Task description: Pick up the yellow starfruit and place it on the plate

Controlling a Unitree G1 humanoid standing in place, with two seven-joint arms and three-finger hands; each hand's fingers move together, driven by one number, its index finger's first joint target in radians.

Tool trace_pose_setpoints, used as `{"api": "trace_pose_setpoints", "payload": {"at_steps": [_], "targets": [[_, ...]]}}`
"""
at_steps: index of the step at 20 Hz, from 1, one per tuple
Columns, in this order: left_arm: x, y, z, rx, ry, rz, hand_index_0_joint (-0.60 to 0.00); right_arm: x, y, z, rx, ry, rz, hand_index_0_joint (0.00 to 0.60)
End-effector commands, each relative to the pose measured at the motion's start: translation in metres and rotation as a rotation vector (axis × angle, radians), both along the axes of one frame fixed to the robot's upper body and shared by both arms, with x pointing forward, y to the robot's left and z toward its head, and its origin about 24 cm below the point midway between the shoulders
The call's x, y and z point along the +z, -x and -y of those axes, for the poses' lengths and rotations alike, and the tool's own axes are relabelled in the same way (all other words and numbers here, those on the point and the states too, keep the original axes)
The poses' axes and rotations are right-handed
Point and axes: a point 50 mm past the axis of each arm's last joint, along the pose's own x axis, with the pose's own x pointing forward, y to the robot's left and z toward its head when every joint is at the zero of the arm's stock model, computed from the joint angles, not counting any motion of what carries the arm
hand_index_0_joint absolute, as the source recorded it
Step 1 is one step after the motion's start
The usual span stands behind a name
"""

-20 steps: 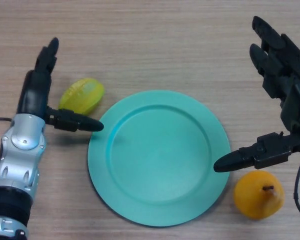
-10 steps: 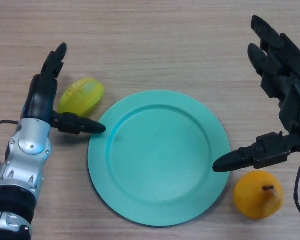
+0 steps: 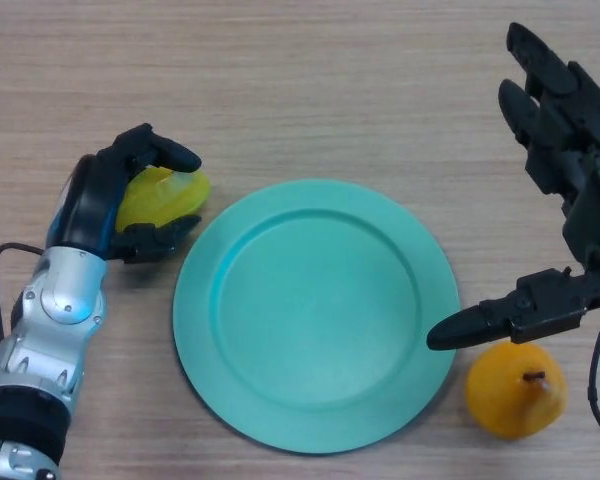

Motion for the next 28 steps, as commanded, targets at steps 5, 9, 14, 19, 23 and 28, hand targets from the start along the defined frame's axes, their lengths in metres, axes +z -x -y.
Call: {"api": "trace_pose_setpoints", "payload": {"at_steps": [5, 9, 14, 19, 23, 28], "targets": [[0.077, 0.010, -0.025, 0.040, -0.090, 0.367, -0.600, 0.031, 0.015, -0.005, 0.038, -0.025, 0.185, 0.000], [0.092, 0.024, -0.016, 0.007, -0.081, 0.389, -0.450, 0.033, 0.016, -0.007, 0.035, -0.034, 0.195, 0.000], [0.105, 0.062, 0.025, -0.182, -0.087, 0.411, 0.000, 0.033, 0.016, -0.008, 0.037, -0.028, 0.191, 0.000], [0.081, 0.075, 0.053, -0.311, -0.178, 0.324, -0.151, 0.033, 0.017, -0.006, 0.033, -0.039, 0.197, 0.000], [0.073, 0.079, 0.060, -0.361, -0.179, 0.234, -0.600, 0.033, 0.019, -0.004, 0.025, -0.040, 0.202, 0.000], [0.086, 0.083, 0.054, -0.361, 0.086, 0.199, -0.200, 0.033, 0.019, -0.004, 0.023, -0.024, 0.207, 0.000]]}}
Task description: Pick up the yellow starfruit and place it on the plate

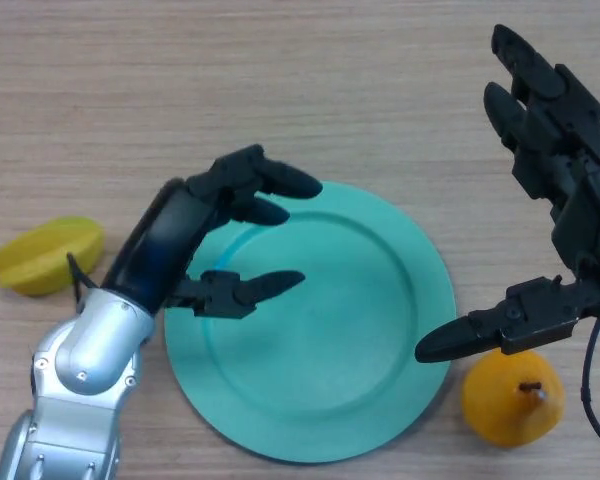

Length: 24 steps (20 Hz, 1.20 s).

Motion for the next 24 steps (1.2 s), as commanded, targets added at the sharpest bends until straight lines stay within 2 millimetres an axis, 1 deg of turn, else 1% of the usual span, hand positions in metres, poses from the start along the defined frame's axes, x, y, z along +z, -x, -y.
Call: {"api": "trace_pose_setpoints", "payload": {"at_steps": [1, 2, 6, 8, 9, 10, 11, 12, 13, 16, 18, 19, 20, 21, 22, 23, 24], "targets": [[0.033, 0.008, -0.015, 0.043, 0.108, 0.134, -0.055, 0.028, 0.011, 0.005, -0.004, -0.019, 0.210, 0.000], [0.035, 0.011, -0.017, 0.045, 0.127, 0.125, 0.000, 0.029, 0.011, 0.005, -0.003, -0.018, 0.211, 0.000], [0.039, 0.019, -0.024, 0.030, 0.150, 0.126, 0.000, 0.028, 0.012, 0.004, -0.004, -0.016, 0.207, 0.000], [0.045, 0.023, -0.031, 0.023, 0.194, 0.137, 0.000, 0.028, 0.011, 0.004, -0.005, -0.028, 0.207, 0.000], [0.049, 0.027, -0.038, 0.025, 0.227, 0.166, 0.000, 0.027, 0.010, 0.003, 0.000, -0.023, 0.201, 0.000], [0.050, 0.028, -0.040, 0.026, 0.228, 0.170, 0.000, 0.027, 0.010, 0.002, 0.001, -0.022, 0.200, 0.000], [0.052, 0.030, -0.049, 0.042, 0.226, 0.194, 0.000, 0.027, 0.009, 0.002, 0.005, -0.038, 0.194, 0.000], [0.053, 0.030, -0.053, 0.048, 0.228, 0.196, 0.000, 0.027, 0.009, 0.002, 0.004, -0.039, 0.196, 0.000], [0.057, 0.029, -0.064, 0.077, 0.229, 0.208, 0.000, 0.025, 0.008, 0.002, 0.002, -0.039, 0.190, 0.000], [0.056, 0.026, -0.078, 0.129, 0.202, 0.244, 0.000, 0.024, 0.007, 0.002, 0.004, -0.043, 0.179, 0.000], [0.055, 0.023, -0.089, 0.165, 0.170, 0.261, 0.000, 0.022, 0.007, 0.003, 0.003, -0.043, 0.176, 0.000], [0.057, 0.020, -0.097, 0.211, 0.138, 0.301, 0.000, 0.022, 0.006, 0.003, 0.006, -0.041, 0.178, 0.000], [0.057, 0.018, -0.101, 0.236, 0.115, 0.333, 0.000, 0.022, 0.006, 0.003, 0.007, -0.043, 0.179, 0.000], [0.057, 0.013, -0.111, 0.313, 0.038, 0.383, 0.000, 0.022, 0.006, 0.003, 0.010, -0.042, 0.185, 0.000], [0.058, 0.010, -0.116, 0.348, 0.013, 0.401, 0.000, 0.022, 0.006, 0.004, 0.011, -0.039, 0.185, 0.000], [0.055, 0.005, -0.123, 0.411, -0.120, 0.420, 0.000, 0.021, 0.006, 0.005, 0.010, -0.035, 0.186, 0.000], [0.052, 0.002, -0.125, 0.436, -0.203, 0.430, 0.000, 0.021, 0.006, 0.005, 0.010, -0.037, 0.184, 0.000]]}}
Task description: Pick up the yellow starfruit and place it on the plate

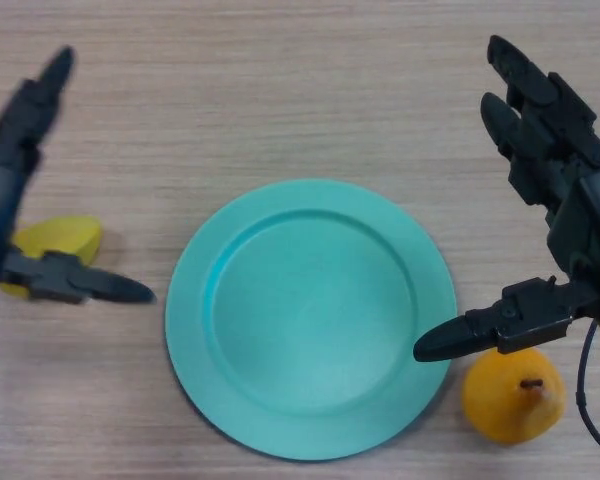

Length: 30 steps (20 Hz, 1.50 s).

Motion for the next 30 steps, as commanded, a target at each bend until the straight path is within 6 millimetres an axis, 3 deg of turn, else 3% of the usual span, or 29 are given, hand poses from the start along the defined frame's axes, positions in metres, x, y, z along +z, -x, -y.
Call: {"api": "trace_pose_setpoints", "payload": {"at_steps": [1, 7, 14, 15, 16, 17, 18, 19, 20, 22, 23, 24, 25, 26, 30], "targets": [[0.037, 0.004, -0.021, 0.122, -0.252, 0.220, 0.000, 0.028, 0.011, 0.005, 0.018, -0.042, 0.223, 0.000], [0.005, -0.008, -0.033, 0.231, -0.474, 0.006, 0.000, 0.029, 0.008, 0.007, 0.005, -0.036, 0.233, 0.000], [-0.029, -0.004, -0.053, 0.313, -0.772, -0.180, 0.000, 0.028, 0.007, 0.007, 0.001, -0.029, 0.225, 0.000], [-0.030, -0.004, -0.055, 0.333, -0.806, -0.168, -0.050, 0.029, 0.007, 0.008, 0.003, -0.036, 0.222, 0.000], [-0.029, -0.004, -0.055, 0.337, -0.808, -0.163, -0.152, 0.029, 0.007, 0.008, 0.002, -0.037, 0.223, 0.000], [-0.028, -0.006, -0.056, 0.356, -0.812, -0.139, -0.301, 0.028, 0.007, 0.008, 0.002, -0.038, 0.223, 0.000], [-0.026, -0.008, -0.057, 0.374, -0.811, -0.118, -0.401, 0.028, 0.007, 0.007, 0.002, -0.037, 0.223, 0.000], [-0.022, -0.009, -0.058, 0.404, -0.797, -0.075, -0.542, 0.028, 0.007, 0.007, 0.003, -0.040, 0.219, 0.000], [-0.020, -0.010, -0.059, 0.415, -0.783, -0.057, -0.600, 0.027, 0.007, 0.006, 0.004, -0.040, 0.216, 0.000], [-0.018, -0.009, -0.058, 0.393, -0.728, -0.070, -0.600, 0.029, 0.008, 0.007, 0.006, -0.051, 0.216, 0.000], [-0.018, -0.008, -0.058, 0.391, -0.724, -0.070, -0.600, 0.029, 0.008, 0.007, 0.006, -0.049, 0.217, 0.150], [-0.018, -0.008, -0.058, 0.390, -0.719, -0.070, -0.600, 0.028, 0.008, 0.006, 0.006, -0.048, 0.218, 0.250], [-0.015, -0.006, -0.058, 0.395, -0.702, -0.055, -0.600, 0.028, 0.008, 0.006, 0.009, -0.047, 0.218, 0.099], [-0.011, -0.005, -0.059, 0.404, -0.689, -0.038, -0.600, 0.028, 0.008, 0.005, 0.014, -0.049, 0.216, 0.000], [-0.003, -0.002, -0.056, 0.456, -0.620, 0.036, -0.600, 0.029, 0.010, 0.004, 0.016, -0.054, 0.229, 0.000]]}}
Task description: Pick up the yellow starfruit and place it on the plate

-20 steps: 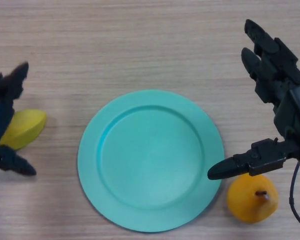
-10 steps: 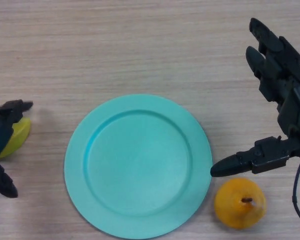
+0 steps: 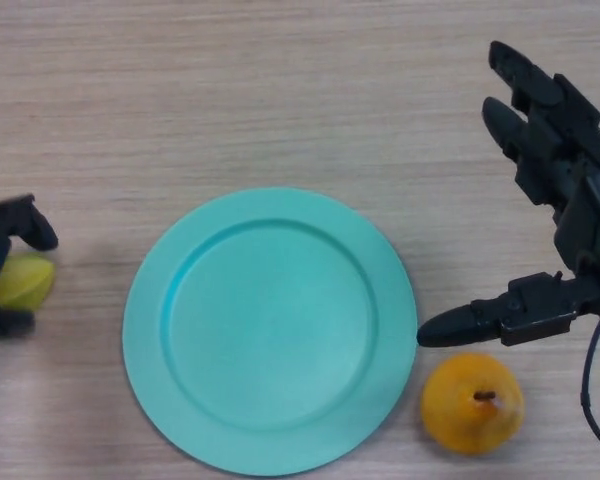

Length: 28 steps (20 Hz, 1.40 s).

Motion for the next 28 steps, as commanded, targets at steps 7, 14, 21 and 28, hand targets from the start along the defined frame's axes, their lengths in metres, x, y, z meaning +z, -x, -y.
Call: {"api": "trace_pose_setpoints", "payload": {"at_steps": [7, 14, 21, 28], "targets": [[0.056, 0.012, -0.010, 0.015, 0.083, 0.280, -0.600, 0.031, 0.014, -0.001, 0.039, -0.055, 0.219, 0.549], [0.074, 0.017, 0.021, -0.095, 0.057, 0.321, -0.600, 0.033, 0.015, -0.001, 0.042, -0.056, 0.221, 0.000], [0.077, 0.025, 0.111, -0.416, 0.008, 0.340, -0.600, 0.035, 0.015, 0.000, 0.043, -0.064, 0.219, 0.000], [0.039, 0.034, 0.156, -0.621, 0.008, -0.023, -0.600, 0.036, 0.017, 0.005, 0.023, -0.059, 0.223, 0.000]]}}
